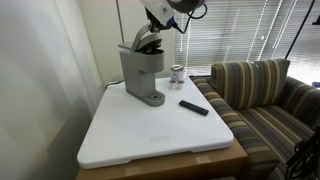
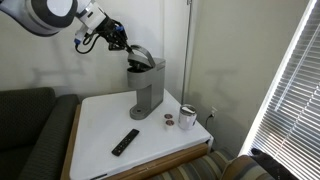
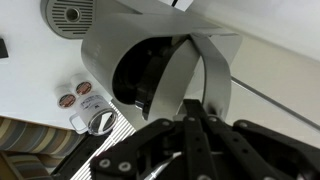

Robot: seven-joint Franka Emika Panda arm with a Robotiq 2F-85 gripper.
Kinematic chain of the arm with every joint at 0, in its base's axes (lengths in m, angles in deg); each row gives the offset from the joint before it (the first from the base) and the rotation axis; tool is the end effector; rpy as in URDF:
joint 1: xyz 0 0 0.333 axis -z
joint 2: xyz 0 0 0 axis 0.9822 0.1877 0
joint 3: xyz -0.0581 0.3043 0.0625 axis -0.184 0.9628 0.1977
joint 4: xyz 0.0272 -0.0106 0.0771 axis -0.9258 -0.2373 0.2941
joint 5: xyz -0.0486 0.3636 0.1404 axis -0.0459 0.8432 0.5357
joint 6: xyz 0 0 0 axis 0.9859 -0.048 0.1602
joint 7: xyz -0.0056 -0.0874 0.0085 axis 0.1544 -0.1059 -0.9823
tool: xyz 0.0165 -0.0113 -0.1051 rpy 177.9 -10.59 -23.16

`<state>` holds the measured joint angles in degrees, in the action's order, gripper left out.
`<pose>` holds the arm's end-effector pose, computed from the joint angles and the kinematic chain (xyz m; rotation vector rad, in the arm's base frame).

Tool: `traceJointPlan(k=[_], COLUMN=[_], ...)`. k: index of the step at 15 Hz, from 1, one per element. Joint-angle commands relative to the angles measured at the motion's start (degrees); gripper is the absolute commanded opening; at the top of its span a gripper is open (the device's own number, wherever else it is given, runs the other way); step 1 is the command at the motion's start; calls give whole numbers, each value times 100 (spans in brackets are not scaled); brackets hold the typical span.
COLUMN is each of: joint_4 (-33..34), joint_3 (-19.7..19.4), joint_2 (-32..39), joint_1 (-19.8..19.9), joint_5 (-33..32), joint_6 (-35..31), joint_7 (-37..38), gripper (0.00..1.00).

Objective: Open the top part of the coffee maker

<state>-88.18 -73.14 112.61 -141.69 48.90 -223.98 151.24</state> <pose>0.6520 0.1423 0.3881 -2.0646 1.5948 -1.0344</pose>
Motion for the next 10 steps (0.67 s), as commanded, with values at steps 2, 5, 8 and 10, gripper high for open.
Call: traceJointPlan(k=[2, 5, 8, 10], joint_4=[281, 416, 586, 711], joint_3=[109, 153, 237, 382], joint_2=[-83, -76, -75, -83], joint_1=[251, 347, 491, 667], joint_5=[-468, -612, -714, -759], joint_6=[174, 219, 284, 364], joint_7=[116, 105, 92, 84], gripper=[0, 0, 0, 0])
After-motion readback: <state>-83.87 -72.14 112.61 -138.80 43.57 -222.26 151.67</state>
